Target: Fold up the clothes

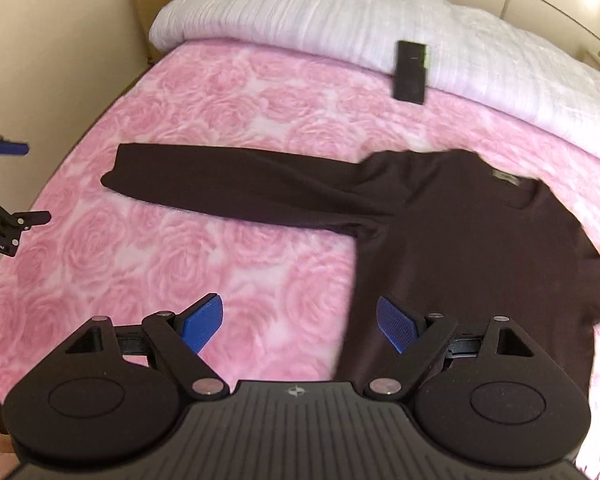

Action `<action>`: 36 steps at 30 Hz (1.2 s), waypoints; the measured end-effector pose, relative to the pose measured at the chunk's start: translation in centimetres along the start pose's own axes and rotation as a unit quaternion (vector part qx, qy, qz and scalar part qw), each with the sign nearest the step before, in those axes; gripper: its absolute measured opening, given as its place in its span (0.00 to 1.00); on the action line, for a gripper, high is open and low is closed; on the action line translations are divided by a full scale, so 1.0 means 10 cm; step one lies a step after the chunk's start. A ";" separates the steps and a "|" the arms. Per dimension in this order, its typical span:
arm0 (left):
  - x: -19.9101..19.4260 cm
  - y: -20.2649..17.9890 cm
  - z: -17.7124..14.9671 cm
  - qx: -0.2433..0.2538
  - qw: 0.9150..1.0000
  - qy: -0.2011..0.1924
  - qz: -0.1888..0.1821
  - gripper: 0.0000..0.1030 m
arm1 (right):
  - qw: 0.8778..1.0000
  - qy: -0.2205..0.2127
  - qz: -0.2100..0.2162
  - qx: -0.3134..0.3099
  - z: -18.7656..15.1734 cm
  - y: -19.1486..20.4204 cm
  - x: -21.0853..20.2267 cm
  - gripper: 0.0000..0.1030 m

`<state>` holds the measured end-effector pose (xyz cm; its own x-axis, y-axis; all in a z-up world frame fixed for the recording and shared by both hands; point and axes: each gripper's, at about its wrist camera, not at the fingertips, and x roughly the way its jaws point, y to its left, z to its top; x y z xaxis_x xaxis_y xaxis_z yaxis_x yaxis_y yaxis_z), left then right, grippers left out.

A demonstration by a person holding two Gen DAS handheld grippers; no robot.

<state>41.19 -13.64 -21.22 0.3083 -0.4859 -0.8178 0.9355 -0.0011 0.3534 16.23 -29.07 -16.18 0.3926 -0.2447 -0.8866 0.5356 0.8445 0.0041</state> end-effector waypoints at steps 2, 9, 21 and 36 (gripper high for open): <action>0.20 0.05 -0.04 0.012 1.000 0.001 -0.007 0.99 | 0.999 0.001 0.007 -0.033 0.11 0.16 0.23 0.69; 0.68 0.36 -0.28 -0.015 1.000 0.009 0.010 0.99 | 0.978 -0.019 0.063 -0.199 0.49 1.04 1.15 0.54; 1.05 0.58 -0.51 -0.103 0.995 0.007 -0.003 0.92 | 0.901 -0.064 0.076 -0.421 0.57 2.08 2.35 0.42; 1.53 1.02 -0.52 -0.461 0.872 0.028 -0.164 0.70 | 0.906 -0.080 0.053 -0.413 0.55 1.87 2.46 0.21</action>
<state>56.37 -16.53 -32.46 -0.0189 -0.5475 -0.8366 0.7086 0.5830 -0.3975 40.05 -21.97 -35.38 0.5478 -0.1518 -0.8227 -0.2268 0.9196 -0.3207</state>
